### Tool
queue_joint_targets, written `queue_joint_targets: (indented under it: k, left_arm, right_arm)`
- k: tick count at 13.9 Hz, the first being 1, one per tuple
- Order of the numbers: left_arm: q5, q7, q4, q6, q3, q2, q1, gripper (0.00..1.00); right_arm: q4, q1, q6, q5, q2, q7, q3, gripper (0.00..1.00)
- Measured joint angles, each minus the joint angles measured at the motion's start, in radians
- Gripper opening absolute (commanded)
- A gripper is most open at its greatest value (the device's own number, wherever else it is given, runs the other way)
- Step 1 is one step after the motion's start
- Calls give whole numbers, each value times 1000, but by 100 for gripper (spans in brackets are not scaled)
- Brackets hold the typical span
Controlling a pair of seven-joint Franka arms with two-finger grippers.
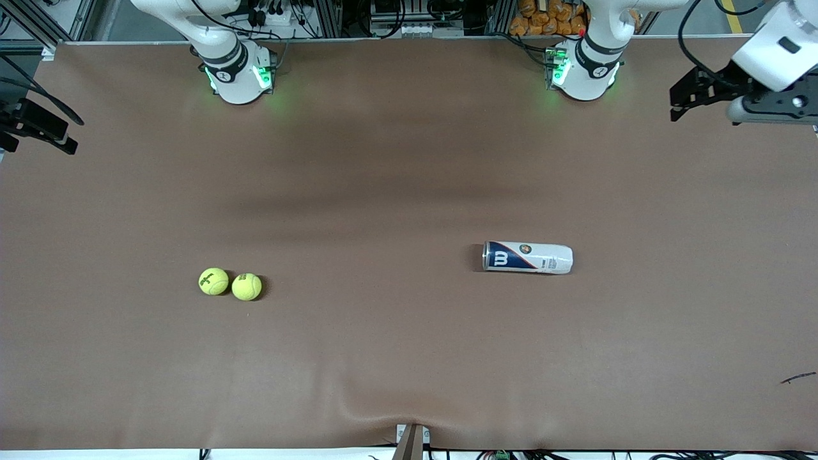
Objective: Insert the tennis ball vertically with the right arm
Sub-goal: 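Reach the left gripper down to the lying Wilson can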
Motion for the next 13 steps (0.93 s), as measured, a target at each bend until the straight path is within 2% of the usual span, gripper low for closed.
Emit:
queue_joint_targets:
  k: [9,13]
  left_arm:
    - [4,1,-1,8,-187,146,-3,100]
    - [124,0,-30,99,-382,269,-8,100]
  right_arm:
    - [0,-1,-8,0,0,0,1,100]
    - [0,-6,-6,0,0,0,-1,100]
